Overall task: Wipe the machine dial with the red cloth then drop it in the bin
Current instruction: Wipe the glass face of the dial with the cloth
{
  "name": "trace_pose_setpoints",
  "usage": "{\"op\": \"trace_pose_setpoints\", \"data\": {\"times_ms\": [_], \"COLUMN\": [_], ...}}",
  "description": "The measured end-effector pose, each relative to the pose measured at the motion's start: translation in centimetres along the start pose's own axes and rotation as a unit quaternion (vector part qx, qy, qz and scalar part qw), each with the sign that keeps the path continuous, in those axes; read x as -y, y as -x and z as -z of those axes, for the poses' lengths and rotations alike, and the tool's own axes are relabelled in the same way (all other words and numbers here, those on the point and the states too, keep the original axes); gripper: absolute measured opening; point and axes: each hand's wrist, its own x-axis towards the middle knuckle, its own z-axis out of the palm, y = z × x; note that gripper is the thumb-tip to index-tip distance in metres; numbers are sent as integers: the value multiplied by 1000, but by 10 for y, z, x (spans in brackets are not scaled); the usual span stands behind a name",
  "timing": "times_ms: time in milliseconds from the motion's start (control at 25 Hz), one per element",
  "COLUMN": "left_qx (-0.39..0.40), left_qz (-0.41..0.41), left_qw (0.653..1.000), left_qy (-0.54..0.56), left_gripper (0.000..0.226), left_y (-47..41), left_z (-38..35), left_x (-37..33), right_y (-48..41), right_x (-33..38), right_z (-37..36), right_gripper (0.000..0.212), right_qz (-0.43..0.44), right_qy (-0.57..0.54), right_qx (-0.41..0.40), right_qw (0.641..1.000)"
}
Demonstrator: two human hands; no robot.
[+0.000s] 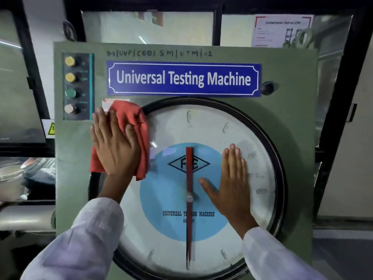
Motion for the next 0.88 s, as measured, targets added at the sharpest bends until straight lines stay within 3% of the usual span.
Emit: {"op": "trace_pose_setpoints", "data": {"times_ms": [200,280,360,480,640,760,880], "left_qx": [7,18,46,91,143,183,164], "left_qz": [29,-13,-109,-289,-482,-569,-566], "left_qw": [1000,1000,993,953,863,801,807], "left_qy": [1,15,21,26,40,32,39], "left_gripper": [53,55,56,56,55,59,60], "left_y": [-10,-19,-24,-16,11,25,5], "left_z": [-12,-19,-29,-45,-61,-68,-65], "left_x": [-39,-71,-110,-167,-219,-234,-224], "right_y": [12,17,18,20,28,31,30], "right_x": [5,5,5,6,11,8,7], "right_z": [-9,-10,-10,-12,-16,-20,-21], "right_gripper": [106,106,105,107,118,120,120], "right_qz": [-23,-27,-25,-42,-108,-104,-98], "right_qy": [-6,2,3,3,11,18,22], "right_qx": [-33,-32,-27,-36,-56,-56,-56], "right_qw": [999,999,999,998,993,993,993]}}
